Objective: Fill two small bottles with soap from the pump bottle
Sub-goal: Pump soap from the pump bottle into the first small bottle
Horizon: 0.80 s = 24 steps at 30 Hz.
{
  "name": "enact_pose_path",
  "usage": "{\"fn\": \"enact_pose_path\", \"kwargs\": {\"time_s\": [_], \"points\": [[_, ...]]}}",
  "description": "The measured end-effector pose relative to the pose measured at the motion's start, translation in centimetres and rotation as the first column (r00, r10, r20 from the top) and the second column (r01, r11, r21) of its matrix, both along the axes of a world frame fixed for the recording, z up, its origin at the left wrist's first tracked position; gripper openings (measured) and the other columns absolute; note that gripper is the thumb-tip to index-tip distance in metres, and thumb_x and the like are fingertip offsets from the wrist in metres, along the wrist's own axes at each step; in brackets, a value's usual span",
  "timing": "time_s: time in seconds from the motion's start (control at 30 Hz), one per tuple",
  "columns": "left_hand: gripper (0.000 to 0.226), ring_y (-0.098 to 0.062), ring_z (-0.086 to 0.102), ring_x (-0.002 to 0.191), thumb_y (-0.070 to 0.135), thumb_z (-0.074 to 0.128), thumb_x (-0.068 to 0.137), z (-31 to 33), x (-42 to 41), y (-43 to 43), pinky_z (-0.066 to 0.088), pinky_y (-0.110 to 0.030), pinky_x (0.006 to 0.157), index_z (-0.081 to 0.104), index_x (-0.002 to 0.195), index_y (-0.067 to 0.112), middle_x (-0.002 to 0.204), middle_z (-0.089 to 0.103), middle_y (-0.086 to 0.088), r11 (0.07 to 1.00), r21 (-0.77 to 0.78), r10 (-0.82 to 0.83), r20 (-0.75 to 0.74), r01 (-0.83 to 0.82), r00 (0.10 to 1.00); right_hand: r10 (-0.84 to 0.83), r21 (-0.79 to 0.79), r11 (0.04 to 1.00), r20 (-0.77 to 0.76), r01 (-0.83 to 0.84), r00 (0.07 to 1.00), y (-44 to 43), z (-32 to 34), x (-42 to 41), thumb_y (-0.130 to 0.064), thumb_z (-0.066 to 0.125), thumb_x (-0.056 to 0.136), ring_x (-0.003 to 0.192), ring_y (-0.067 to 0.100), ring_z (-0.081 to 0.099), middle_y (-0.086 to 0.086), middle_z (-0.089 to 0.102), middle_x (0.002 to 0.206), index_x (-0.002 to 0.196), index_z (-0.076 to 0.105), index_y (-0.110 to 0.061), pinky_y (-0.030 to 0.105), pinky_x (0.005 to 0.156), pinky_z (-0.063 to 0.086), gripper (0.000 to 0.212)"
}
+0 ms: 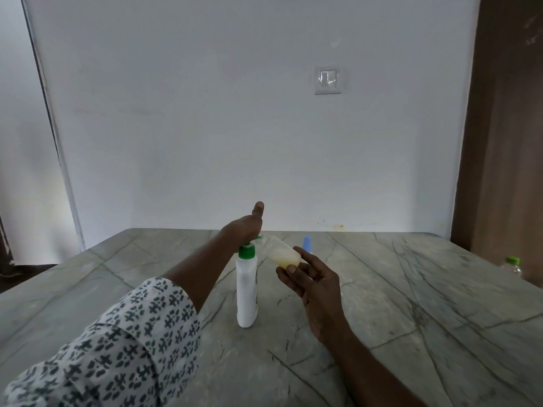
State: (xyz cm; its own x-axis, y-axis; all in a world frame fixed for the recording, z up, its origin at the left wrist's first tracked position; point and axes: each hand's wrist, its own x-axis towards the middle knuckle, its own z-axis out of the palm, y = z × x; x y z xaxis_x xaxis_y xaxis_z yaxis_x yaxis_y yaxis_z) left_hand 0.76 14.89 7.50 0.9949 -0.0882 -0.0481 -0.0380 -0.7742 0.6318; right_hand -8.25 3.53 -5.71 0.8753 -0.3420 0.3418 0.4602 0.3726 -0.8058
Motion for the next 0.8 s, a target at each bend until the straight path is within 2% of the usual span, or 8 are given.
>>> {"fn": "enact_pose_path", "kwargs": {"time_s": [0.13, 0.23, 0.43, 0.67, 0.8], "points": [[0.085, -0.034, 0.032, 0.140, 0.067, 0.006, 0.093, 0.1, 0.0, 0.1, 0.025, -0.044, 0.114, 0.027, 0.150, 0.007, 0.153, 0.030, -0.019, 1.000, 0.006, -0.005, -0.023, 0.005, 1.000, -0.006, -0.003, 1.000, 0.011, 0.006, 1.000, 0.1, 0.1, -0.2, -0.005, 0.075, 0.076, 0.098, 0.034, 0.072, 0.015, 0.069, 0.115, 0.128, 0.059, -0.012, 0.048, 0.090, 0.056, 0.054], [0.087, -0.035, 0.033, 0.138, 0.069, 0.005, 0.092, 0.7, 0.0, 0.2, 0.028, -0.045, 0.113, 0.028, 0.149, 0.007, 0.152, 0.031, -0.020, 1.000, 0.016, -0.016, -0.015, 0.016, 1.000, 0.007, 0.004, 1.000, 0.023, -0.007, 1.000, 0.3, 0.5, -0.3, -0.013, 0.075, 0.068, 0.097, 0.036, 0.072, 0.016, 0.071, 0.113, 0.120, 0.062, -0.013, 0.048, 0.089, 0.057, 0.054], [0.088, -0.036, 0.028, 0.142, 0.068, 0.005, 0.092, 1.0, 0.1, 0.1, 0.022, -0.047, 0.118, 0.027, 0.149, 0.005, 0.154, 0.027, -0.022, 0.999, 0.035, -0.007, -0.003, 0.007, 1.000, 0.024, 0.019, 1.000, 0.046, -0.025, 0.999, 0.4, 0.7, -0.3, -0.010, 0.073, 0.071, 0.096, 0.038, 0.072, 0.013, 0.074, 0.106, 0.120, 0.062, -0.009, 0.043, 0.085, 0.059, 0.051], [0.084, -0.035, 0.028, 0.142, 0.064, 0.005, 0.095, 0.4, 0.0, 0.1, 0.021, -0.045, 0.116, 0.028, 0.149, 0.005, 0.154, 0.027, -0.021, 1.000, 0.019, -0.012, 0.002, 0.012, 1.000, 0.029, 0.005, 1.000, 0.010, -0.029, 1.000, 0.3, 0.5, -0.4, 0.004, 0.064, 0.085, 0.093, 0.036, 0.073, 0.009, 0.077, 0.099, 0.114, 0.063, -0.013, 0.039, 0.082, 0.061, 0.033], [0.084, -0.034, 0.032, 0.139, 0.065, 0.005, 0.095, -0.1, 0.2, 0.1, 0.026, -0.044, 0.113, 0.029, 0.149, 0.006, 0.153, 0.030, -0.021, 1.000, 0.026, -0.007, 0.006, 0.007, 1.000, 0.013, 0.007, 1.000, -0.015, -0.013, 1.000, 0.2, 0.3, -0.4, 0.006, 0.065, 0.085, 0.093, 0.037, 0.073, 0.012, 0.076, 0.101, 0.114, 0.064, -0.011, 0.041, 0.083, 0.060, 0.034]]}}
